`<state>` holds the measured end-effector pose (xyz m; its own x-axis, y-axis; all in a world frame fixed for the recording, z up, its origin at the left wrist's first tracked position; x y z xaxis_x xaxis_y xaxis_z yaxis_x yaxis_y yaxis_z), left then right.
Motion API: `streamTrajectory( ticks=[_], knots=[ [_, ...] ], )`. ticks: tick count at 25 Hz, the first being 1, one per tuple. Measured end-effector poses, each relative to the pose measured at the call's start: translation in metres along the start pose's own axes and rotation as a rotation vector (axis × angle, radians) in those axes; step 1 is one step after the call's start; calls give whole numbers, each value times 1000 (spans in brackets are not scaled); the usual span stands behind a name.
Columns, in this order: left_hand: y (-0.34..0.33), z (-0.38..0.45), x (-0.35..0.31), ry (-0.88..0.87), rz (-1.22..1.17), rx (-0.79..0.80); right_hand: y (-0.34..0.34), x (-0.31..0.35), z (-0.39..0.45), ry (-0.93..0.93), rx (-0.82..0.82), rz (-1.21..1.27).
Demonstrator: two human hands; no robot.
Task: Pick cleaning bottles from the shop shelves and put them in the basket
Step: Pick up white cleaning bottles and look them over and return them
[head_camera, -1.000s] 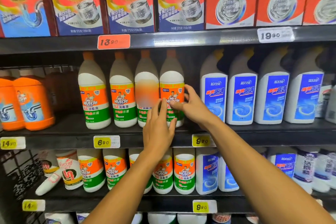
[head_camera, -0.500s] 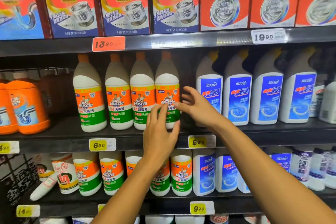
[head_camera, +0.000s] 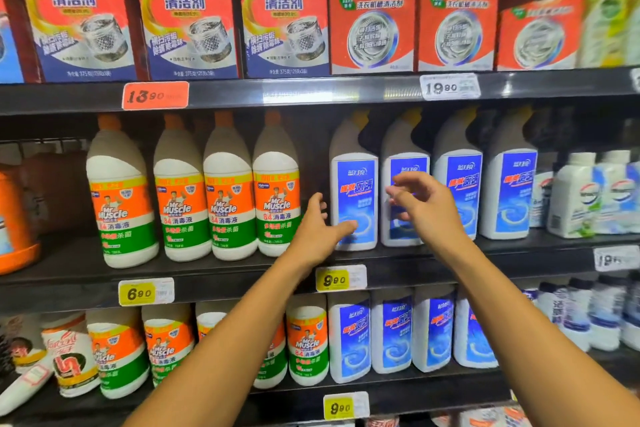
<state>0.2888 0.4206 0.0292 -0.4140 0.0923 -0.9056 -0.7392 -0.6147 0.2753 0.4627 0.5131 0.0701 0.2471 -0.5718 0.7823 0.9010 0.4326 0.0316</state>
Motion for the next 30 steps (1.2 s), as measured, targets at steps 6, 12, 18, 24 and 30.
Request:
streamTrajectory(
  ticks=[6, 12, 18, 24, 30],
  knots=[
    [-12, 19, 9, 13, -106, -64, 5, -26, -5, -25, 66, 30],
    [-7, -18, -9, 60, -129, -19, 0, -18, -5, -36, 115, 24],
    [-17, -93, 4, 93, -280, 63, -21, -10, -39, -242, 234, 381],
    [-29, -152, 52, 133, -386, 38, -34, -31, -106, -344, 432, 577],
    [-51, -198, 87, 177, -553, 58, -28, -44, -161, -382, 351, 661]
  ],
)
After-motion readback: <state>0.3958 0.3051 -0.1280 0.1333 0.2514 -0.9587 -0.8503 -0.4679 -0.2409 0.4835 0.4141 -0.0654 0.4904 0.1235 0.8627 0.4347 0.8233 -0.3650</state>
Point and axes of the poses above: each hand's wrist, its own z-axis towards the middle knuckle, its own y-axis out of the back of the hand, x = y × z, the point moved 6 cm from there along z, towards the middle knuckle, and after that the axes turned 2 degrees about y, right-handed, at the moved point
